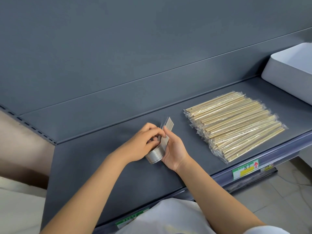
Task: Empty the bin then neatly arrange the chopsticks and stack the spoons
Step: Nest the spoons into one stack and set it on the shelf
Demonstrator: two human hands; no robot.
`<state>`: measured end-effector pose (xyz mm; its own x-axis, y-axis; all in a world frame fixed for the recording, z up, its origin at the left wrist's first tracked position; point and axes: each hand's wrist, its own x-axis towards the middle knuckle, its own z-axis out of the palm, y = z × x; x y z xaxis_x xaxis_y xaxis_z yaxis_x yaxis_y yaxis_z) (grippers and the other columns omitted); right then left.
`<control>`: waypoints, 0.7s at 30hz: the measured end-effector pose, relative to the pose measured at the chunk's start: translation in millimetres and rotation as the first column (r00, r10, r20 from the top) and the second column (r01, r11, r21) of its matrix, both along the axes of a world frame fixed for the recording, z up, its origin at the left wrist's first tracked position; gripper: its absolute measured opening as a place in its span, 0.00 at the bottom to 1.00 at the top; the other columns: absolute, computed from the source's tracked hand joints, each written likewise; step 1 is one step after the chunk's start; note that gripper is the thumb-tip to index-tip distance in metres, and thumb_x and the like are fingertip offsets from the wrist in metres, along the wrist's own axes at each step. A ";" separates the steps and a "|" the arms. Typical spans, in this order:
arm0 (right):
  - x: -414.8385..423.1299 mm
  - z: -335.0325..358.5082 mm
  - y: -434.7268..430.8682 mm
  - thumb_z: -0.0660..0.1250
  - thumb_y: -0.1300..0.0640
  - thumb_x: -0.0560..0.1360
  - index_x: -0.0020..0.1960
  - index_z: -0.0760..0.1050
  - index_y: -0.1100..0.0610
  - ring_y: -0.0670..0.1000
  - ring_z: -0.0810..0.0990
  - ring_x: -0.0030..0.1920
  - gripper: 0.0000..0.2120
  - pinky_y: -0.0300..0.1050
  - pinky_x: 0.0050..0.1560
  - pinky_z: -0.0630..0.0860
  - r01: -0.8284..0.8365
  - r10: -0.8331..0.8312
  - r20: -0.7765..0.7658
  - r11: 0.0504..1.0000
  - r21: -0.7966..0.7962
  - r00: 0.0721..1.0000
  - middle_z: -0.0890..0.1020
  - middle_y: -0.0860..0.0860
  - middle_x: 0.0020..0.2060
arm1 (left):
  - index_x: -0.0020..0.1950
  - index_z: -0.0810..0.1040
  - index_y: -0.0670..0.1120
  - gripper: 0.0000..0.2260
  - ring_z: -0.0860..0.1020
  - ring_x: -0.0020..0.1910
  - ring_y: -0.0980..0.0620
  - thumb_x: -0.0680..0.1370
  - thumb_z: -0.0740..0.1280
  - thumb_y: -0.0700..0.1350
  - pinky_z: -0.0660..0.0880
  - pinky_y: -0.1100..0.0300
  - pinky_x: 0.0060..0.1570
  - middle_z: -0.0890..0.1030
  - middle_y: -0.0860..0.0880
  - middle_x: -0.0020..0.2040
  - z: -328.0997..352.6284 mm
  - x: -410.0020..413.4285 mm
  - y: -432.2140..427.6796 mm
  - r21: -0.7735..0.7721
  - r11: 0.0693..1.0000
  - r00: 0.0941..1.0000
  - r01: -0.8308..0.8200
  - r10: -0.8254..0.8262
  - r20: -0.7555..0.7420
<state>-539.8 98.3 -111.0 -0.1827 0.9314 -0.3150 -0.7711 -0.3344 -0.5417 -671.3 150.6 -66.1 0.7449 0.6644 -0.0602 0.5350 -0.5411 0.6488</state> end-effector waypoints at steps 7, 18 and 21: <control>-1.7 -3.3 0.1 0.68 0.52 0.72 0.38 0.73 0.57 0.56 0.80 0.42 0.10 0.53 0.52 0.78 0.058 -0.059 -0.009 0.996 -0.066 0.998 0.76 0.54 0.36 | 0.53 0.75 0.51 0.14 0.79 0.41 0.55 0.71 0.75 0.50 0.77 0.60 0.47 0.79 0.54 0.50 -13.1 -3.6 -10.6 -0.346 0.828 0.830 -0.441 0.523 0.193; 1.1 -11.0 -2.9 0.68 0.59 0.68 0.34 0.69 0.58 0.50 0.76 0.37 0.09 0.44 0.42 0.78 0.090 -0.091 0.017 0.995 0.034 0.996 0.71 0.52 0.33 | 0.52 0.80 0.38 0.10 0.83 0.36 0.44 0.78 0.67 0.45 0.81 0.56 0.37 0.83 0.35 0.39 -18.5 -5.5 -60.3 -0.912 0.269 0.590 -0.308 0.806 0.039; -0.1 -13.4 -4.3 0.70 0.54 0.69 0.36 0.71 0.59 0.54 0.77 0.42 0.10 0.47 0.48 0.77 0.041 -0.045 0.068 0.997 0.065 0.997 0.74 0.54 0.36 | 0.48 0.81 0.37 0.08 0.83 0.37 0.45 0.78 0.67 0.41 0.80 0.58 0.36 0.83 0.36 0.39 -26.5 -6.3 -68.7 -0.930 0.254 0.493 -0.266 0.865 0.096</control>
<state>-540.0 94.0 -124.5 -0.1219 0.9565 -0.2651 -0.7441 -0.2648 -0.6134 -677.6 81.9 -92.5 0.2402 0.7873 -0.5679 -0.1302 0.6059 0.7848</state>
